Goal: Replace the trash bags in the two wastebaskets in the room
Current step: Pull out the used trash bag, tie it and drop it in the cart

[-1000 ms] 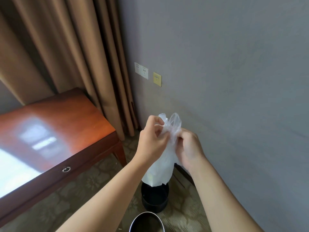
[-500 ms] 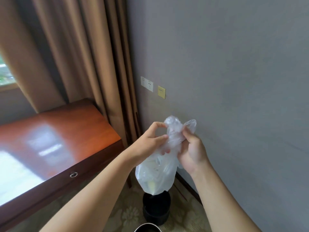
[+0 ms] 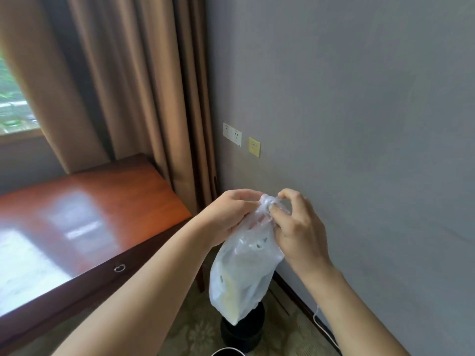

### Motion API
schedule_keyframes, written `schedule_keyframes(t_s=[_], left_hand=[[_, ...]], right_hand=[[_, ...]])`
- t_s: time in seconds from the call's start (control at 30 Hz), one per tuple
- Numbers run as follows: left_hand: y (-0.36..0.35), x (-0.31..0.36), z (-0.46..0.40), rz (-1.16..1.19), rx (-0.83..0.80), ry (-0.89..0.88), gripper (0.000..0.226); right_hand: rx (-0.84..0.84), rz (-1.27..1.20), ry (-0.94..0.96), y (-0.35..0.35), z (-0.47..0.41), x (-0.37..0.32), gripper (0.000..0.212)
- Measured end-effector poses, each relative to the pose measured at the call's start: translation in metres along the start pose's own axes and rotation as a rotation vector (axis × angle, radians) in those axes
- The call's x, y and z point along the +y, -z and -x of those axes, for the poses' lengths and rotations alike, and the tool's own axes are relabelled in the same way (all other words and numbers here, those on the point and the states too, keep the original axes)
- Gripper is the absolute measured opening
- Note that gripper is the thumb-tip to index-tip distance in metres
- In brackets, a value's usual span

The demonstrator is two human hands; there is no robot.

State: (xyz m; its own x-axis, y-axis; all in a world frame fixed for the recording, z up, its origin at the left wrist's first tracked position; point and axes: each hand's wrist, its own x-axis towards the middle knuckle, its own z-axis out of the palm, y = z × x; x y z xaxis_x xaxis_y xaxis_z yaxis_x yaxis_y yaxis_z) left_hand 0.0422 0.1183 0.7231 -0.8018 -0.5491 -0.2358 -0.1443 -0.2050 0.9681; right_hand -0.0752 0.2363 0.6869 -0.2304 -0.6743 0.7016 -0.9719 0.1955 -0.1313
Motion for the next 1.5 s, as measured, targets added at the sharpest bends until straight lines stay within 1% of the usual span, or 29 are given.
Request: schedule_keyframes(t_s=[0.07, 0.13, 0.17, 0.2, 0.23, 0.27, 0.33, 0.37, 0.4, 0.43, 0.47, 0.53, 0.57, 0.63, 0.67, 0.73, 0.77, 0.83, 0.97, 1.0, 1.07, 1.17, 1.27, 1.3, 1.33, 1.4, 1.43, 1.47, 1.5], left_hand=[[-0.001, -0.001, 0.001, -0.037, 0.010, -0.057, 0.027], [0.000, -0.004, 0.000, -0.153, 0.126, -0.158, 0.019], [0.001, -0.005, -0.001, -0.233, 0.217, -0.211, 0.016], [0.003, -0.008, -0.002, -0.300, 0.302, -0.259, 0.015], [0.005, -0.012, -0.003, -0.363, 0.376, -0.299, 0.014], [0.009, -0.017, -0.004, -0.423, 0.444, -0.332, 0.013], [0.024, -0.029, -0.003, -0.526, 0.580, -0.354, 0.013], [0.036, -0.036, -0.001, -0.548, 0.640, -0.323, 0.014], [0.048, -0.046, 0.001, -0.545, 0.692, -0.263, 0.018], [0.060, -0.058, 0.004, -0.524, 0.740, -0.204, 0.022], [0.070, -0.067, 0.006, -0.497, 0.772, -0.163, 0.026], [0.079, -0.088, 0.008, -0.465, 0.778, -0.124, 0.029], [0.078, -0.097, 0.007, -0.448, 0.778, -0.118, 0.029], [0.073, -0.111, 0.006, -0.353, 0.834, -0.102, 0.029], [0.069, -0.115, 0.006, -0.291, 0.884, -0.096, 0.028], [0.060, -0.115, 0.006, -0.174, 0.954, -0.102, 0.023], [0.053, -0.111, 0.007, -0.108, 0.951, -0.126, 0.020], [0.036, -0.101, 0.010, -0.052, 0.851, -0.196, 0.015], [-0.008, -0.087, 0.021, -0.326, 0.466, -0.404, 0.012], [-0.017, -0.087, 0.022, -0.366, 0.368, -0.426, 0.014], [-0.032, -0.090, 0.027, -0.381, 0.207, -0.422, 0.018], [-0.041, -0.095, 0.033, -0.252, 0.145, -0.327, 0.022], [-0.050, -0.097, 0.043, -0.078, 0.103, -0.170, 0.045], [-0.055, -0.097, 0.046, -0.062, 0.088, -0.144, 0.044], [-0.061, -0.096, 0.049, -0.069, 0.075, -0.141, 0.038], [-0.078, -0.096, 0.056, -0.100, 0.016, -0.155, 0.020], [-0.088, -0.097, 0.059, -0.114, -0.028, -0.152, 0.016], [-0.100, -0.097, 0.064, -0.122, -0.062, -0.135, 0.019], [-0.114, -0.099, 0.068, -0.115, -0.093, -0.107, 0.022]], right_hand=[[0.023, -0.006, -0.036, -0.003, -0.002, 0.000, 0.021], [0.056, -0.042, 0.055, -0.006, -0.002, 0.005, 0.015], [0.047, -0.100, 0.088, -0.007, -0.001, 0.008, 0.018], [0.014, -0.213, 0.086, -0.008, -0.001, 0.011, 0.027], [-0.025, -0.376, 0.031, -0.008, 0.000, 0.013, 0.034], [-0.059, -0.560, -0.073, -0.008, 0.003, 0.015, 0.035], [-0.063, -0.861, -0.359, -0.008, 0.010, 0.023, 0.020], [-0.034, -0.965, -0.526, -0.010, 0.013, 0.031, 0.021], [0.008, -1.034, -0.708, -0.013, 0.020, 0.040, 0.027], [0.048, -1.076, -0.876, -0.016, 0.029, 0.050, 0.031], [0.064, -1.106, -1.003, -0.018, 0.038, 0.058, 0.031], [0.041, -1.163, -1.163, -0.025, 0.057, 0.062, 0.023], [0.053, -1.203, -1.219, -0.029, 0.065, 0.061, 0.021], [0.109, -1.269, -1.303, -0.038, 0.072, 0.055, 0.022], [0.139, -1.271, -1.335, -0.041, 0.072, 0.051, 0.022], [0.192, -1.195, -1.373, -0.044, 0.067, 0.044, 0.022], [0.201, -1.134, -1.364, -0.043, 0.064, 0.040, 0.023], [0.131, -1.047, -1.261, -0.037, 0.058, 0.030, 0.021], [-0.219, -0.936, -0.872, -0.022, 0.052, 0.006, 0.013], [-0.275, -0.869, -0.791, -0.018, 0.051, 0.002, 0.016], [-0.303, -0.760, -0.701, -0.008, 0.054, -0.008, 0.024], [-0.231, -0.714, -0.732, 0.006, 0.061, -0.018, 0.027], [-0.178, -0.694, -0.791, 0.025, 0.070, -0.025, 0.029], [-0.162, -0.663, -0.792, 0.031, 0.073, -0.026, 0.032], [-0.144, -0.619, -0.795, 0.039, 0.076, -0.027, 0.031], [-0.133, -0.533, -0.832, 0.058, 0.085, -0.026, 0.020], [-0.134, -0.536, -0.872, 0.069, 0.092, -0.025, 0.018], [-0.124, -0.597, -0.934, 0.080, 0.104, -0.023, 0.015], [-0.108, -0.693, -1.006, 0.093, 0.118, -0.022, 0.008]])
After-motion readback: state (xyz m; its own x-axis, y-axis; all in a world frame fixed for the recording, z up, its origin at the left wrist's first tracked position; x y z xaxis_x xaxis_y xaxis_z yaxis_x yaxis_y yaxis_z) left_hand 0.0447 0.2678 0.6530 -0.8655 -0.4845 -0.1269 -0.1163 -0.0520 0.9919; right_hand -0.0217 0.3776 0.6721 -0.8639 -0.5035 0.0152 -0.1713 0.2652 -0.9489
